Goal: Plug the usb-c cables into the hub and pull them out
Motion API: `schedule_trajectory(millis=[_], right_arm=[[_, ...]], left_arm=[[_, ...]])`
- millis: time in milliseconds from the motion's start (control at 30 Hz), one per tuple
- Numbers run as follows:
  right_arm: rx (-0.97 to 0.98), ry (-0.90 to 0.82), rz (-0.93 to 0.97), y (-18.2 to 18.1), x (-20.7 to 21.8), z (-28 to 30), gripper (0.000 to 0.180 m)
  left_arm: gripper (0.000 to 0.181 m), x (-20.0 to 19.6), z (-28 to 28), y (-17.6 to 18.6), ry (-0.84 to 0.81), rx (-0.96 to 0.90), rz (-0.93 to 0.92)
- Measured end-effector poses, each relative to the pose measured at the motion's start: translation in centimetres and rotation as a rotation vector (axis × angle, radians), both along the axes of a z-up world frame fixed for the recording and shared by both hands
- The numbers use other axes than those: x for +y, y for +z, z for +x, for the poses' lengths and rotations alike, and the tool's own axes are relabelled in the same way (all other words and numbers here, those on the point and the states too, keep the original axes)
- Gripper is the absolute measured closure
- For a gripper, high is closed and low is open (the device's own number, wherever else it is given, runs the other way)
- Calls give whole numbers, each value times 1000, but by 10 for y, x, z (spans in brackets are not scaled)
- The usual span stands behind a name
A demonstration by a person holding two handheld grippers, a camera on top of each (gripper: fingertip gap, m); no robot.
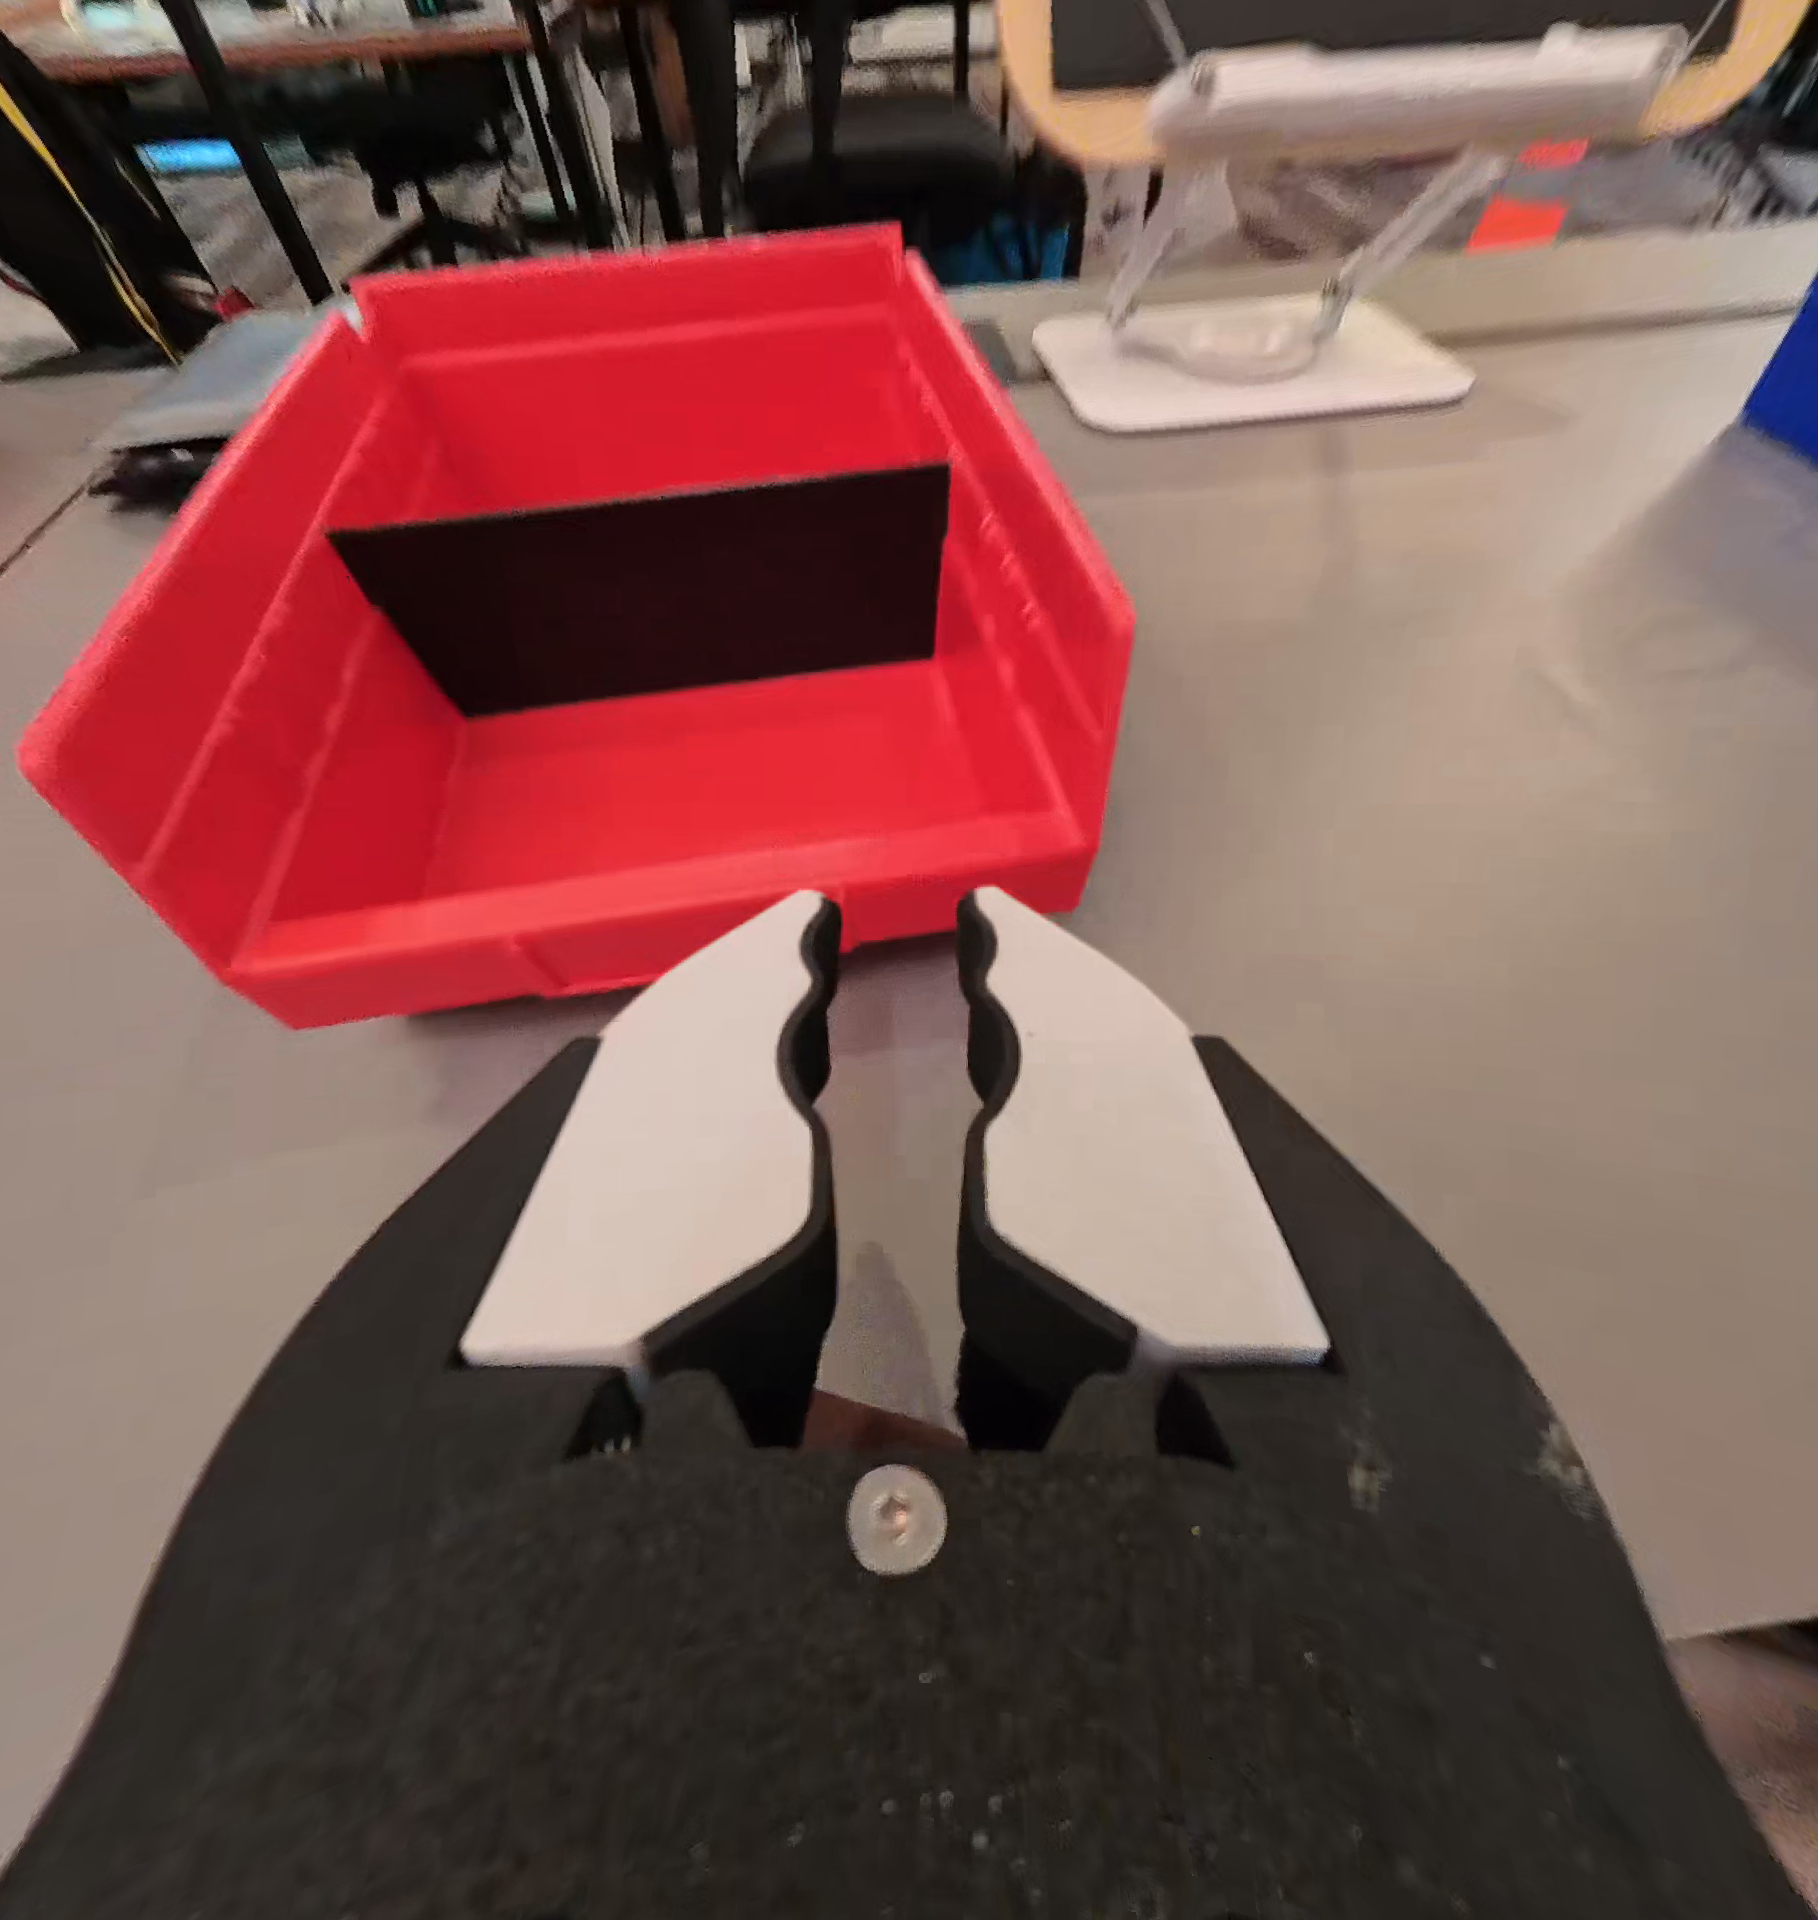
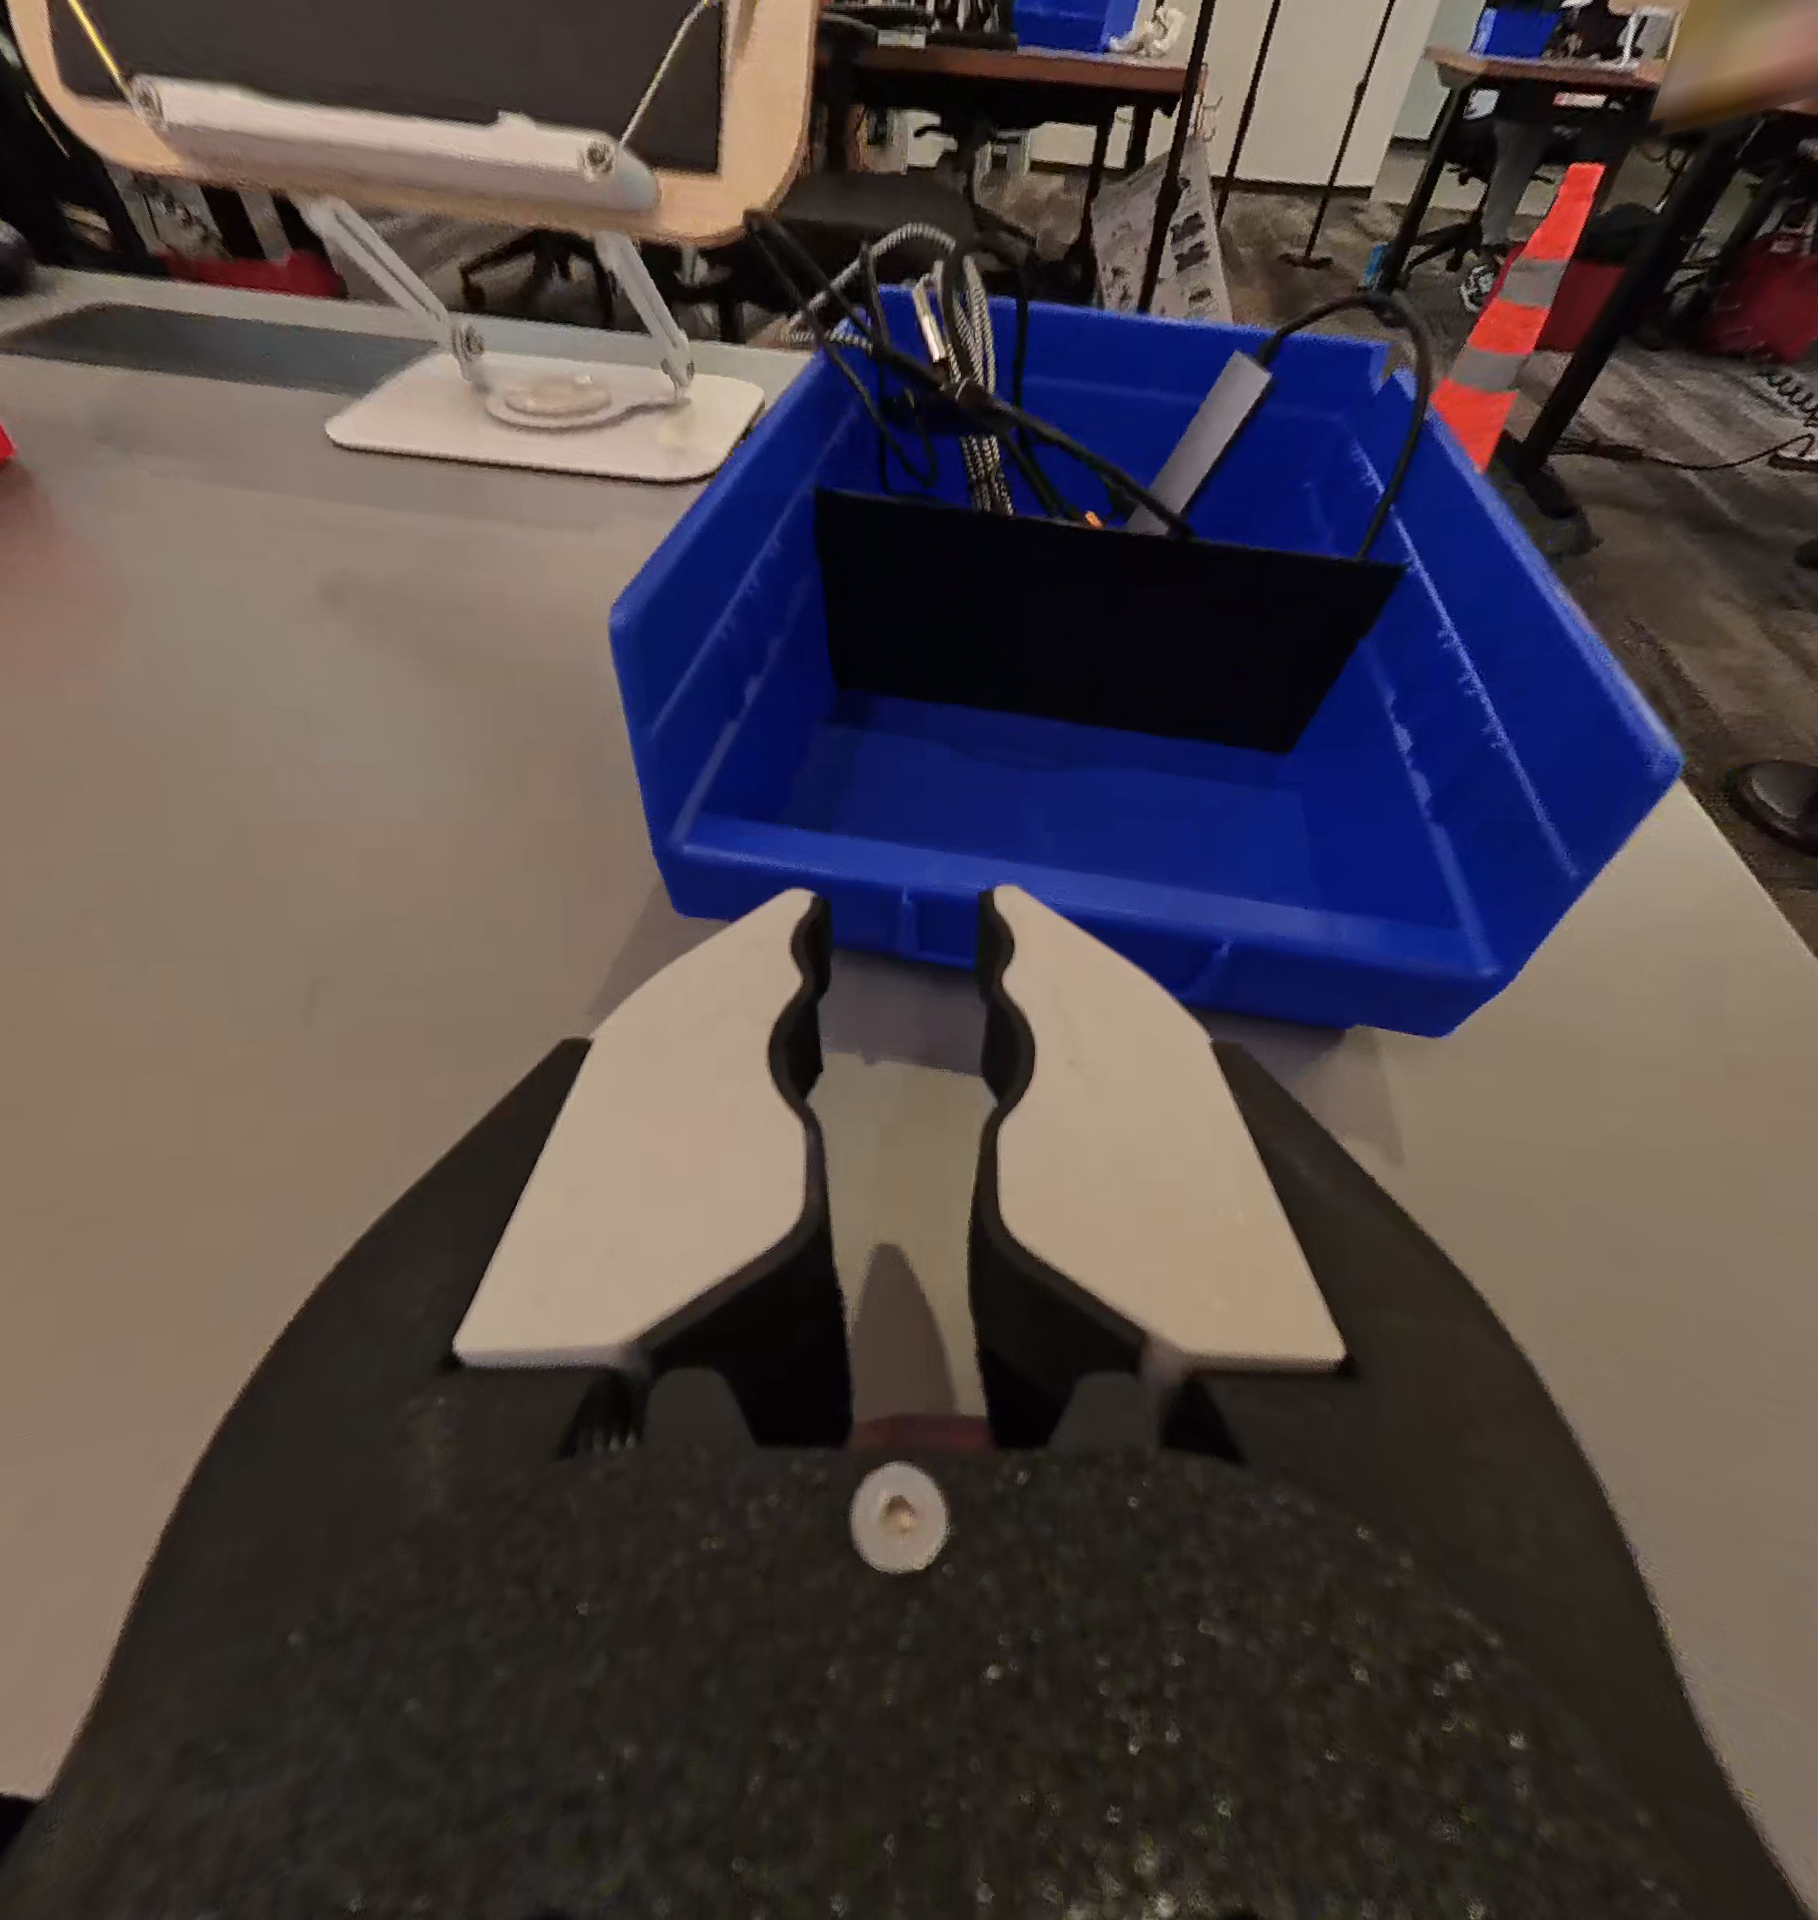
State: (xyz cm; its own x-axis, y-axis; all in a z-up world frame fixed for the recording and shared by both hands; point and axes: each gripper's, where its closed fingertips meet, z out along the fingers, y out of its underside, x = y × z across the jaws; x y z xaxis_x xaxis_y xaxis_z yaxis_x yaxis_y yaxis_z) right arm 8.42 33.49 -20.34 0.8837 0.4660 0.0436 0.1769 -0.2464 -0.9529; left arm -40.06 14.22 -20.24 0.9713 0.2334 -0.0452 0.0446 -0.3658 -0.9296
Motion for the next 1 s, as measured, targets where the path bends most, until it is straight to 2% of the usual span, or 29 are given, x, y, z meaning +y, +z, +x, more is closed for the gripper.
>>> schedule_trajectory(millis=[200,367,933,1000], right_arm=[[96,-5,-74,-10,3,6,155],[106,-12,-91,-14,5,10,155],[51,9,-101,-20,5,3,154],[9,29,-68,-18,6,-2,144]], left_arm=[[158,5,-13,-16,-26,-191,-28],[157,3,-18,-16,-8,-99,-49],[157,5,-15,-20,-32,-110,-63],[157,6,-13,-21,-38,-111,-70]])
